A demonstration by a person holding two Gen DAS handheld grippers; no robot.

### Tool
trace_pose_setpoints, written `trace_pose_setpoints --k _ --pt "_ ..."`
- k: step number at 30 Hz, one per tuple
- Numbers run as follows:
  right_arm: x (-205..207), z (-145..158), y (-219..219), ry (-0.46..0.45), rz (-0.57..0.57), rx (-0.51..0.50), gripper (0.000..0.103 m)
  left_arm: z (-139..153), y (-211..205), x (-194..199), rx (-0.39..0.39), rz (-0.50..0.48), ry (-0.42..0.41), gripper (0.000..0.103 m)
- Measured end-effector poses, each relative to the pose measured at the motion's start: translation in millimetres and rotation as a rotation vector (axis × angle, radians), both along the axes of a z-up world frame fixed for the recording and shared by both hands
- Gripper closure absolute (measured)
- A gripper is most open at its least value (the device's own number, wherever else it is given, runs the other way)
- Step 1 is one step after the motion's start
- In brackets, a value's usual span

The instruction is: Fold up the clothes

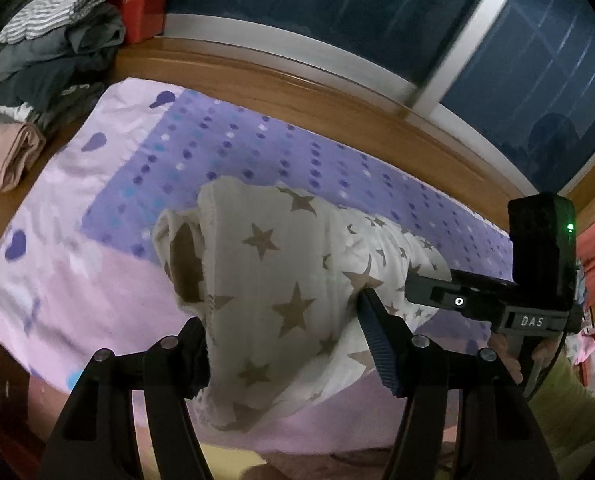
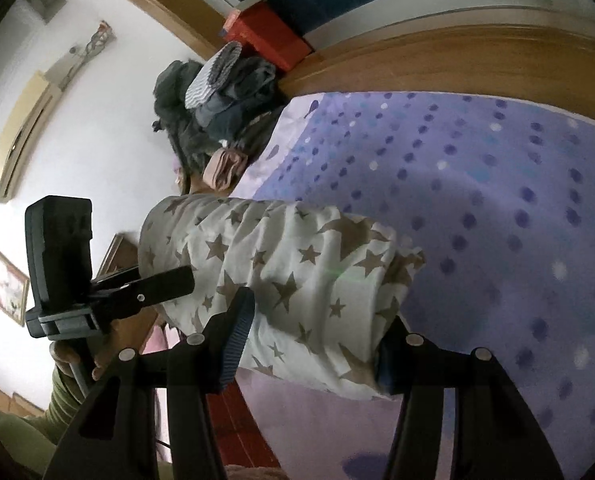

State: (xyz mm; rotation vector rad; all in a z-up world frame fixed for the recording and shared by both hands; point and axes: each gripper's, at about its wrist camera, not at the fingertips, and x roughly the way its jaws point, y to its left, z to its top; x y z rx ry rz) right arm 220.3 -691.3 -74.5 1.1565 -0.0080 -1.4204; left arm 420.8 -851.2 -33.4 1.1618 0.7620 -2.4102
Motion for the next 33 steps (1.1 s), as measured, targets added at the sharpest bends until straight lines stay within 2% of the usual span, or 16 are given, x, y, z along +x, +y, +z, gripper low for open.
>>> trace_pose_setpoints --k 8,14,18,22,26,29,32,33 --pt "-9.2 -7.9 -53.1 0.007 -0.083 0.046 0.05 -14.5 -63.3 -21.2 0.034 -0.093 -0.017 0.039" --pt "-9.6 -17.0 -84.9 0.041 -0.228 0.107 0.05 -28.3 -106.8 -46.8 0.032 -0.261 -0.044 0.039" --pt "-7.1 -19.6 -97.4 0.024 -0.354 0.134 0.05 -33.0 -134.0 -61.7 0.062 -0.383 -0.034 0.039" --pt "-6.7 -23.3 -106.5 0.027 -0.458 0.165 0.05 -45.7 -151.5 -78.4 0.092 -0.466 -0.046 0.039" --pt "-11.1 -34.2 -110.9 0.018 -0.52 0.186 0.05 -65.5 -165.8 -88.9 0.131 -0.491 -0.036 0.037" --pt "-17.2 -41.4 -114.4 0.014 -0.547 0.177 0.049 -79.9 -178.5 -92.3 0.164 -0.481 0.0 0.026" --pt "-22.4 -44.3 -115.7 0.007 -0.563 0.16 0.048 -87.9 -190.8 -92.8 0.241 -0.464 0.033 0.024" --pt "-23.9 -44.7 -115.8 0.002 -0.57 0.154 0.047 -83.8 -192.5 -89.4 0.227 -0.459 0.025 0.024"
